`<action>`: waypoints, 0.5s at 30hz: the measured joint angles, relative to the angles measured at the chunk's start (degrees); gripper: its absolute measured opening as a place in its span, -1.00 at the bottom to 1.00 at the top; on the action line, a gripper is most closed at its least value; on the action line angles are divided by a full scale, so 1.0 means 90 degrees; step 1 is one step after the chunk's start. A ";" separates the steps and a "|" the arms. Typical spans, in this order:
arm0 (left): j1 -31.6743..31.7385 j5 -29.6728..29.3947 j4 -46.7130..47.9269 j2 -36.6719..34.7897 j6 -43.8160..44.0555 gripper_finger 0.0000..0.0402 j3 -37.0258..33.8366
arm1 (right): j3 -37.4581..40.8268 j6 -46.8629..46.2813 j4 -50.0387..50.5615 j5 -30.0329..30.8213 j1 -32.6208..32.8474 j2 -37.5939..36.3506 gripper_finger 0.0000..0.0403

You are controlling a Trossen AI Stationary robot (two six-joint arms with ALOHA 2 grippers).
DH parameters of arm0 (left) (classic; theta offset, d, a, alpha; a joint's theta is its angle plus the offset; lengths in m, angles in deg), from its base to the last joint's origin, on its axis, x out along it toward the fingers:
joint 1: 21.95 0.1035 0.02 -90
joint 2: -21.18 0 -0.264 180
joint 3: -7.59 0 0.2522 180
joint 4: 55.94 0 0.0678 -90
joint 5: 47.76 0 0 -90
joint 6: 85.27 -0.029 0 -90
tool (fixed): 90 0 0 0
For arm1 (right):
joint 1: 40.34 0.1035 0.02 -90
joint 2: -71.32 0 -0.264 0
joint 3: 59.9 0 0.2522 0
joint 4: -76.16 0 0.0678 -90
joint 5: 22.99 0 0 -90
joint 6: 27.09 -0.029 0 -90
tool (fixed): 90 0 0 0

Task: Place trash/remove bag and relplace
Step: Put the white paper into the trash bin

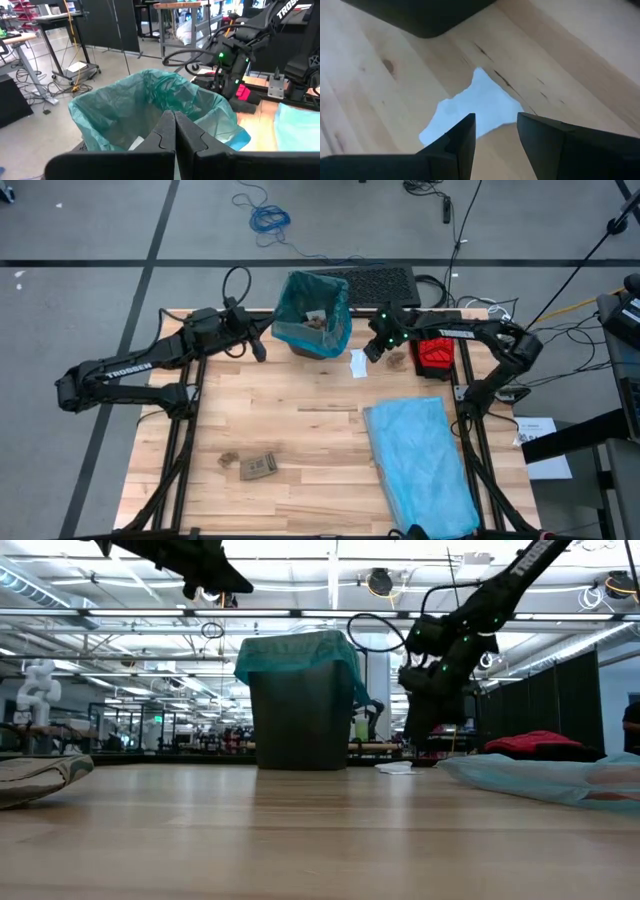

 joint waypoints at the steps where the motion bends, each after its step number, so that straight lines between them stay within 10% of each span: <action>1: 0.0001 0.0000 0.0002 0.0020 0.0000 -1.00 0.0000 | 0.0000 -0.0002 -0.0051 0.0008 -0.0005 0.0101 -0.32; 15: 0.0001 -0.0015 -0.0025 0.0128 -0.0001 -1.00 0.0000 | -0.0007 -0.0269 -0.0587 0.0585 -0.0032 0.0960 -0.32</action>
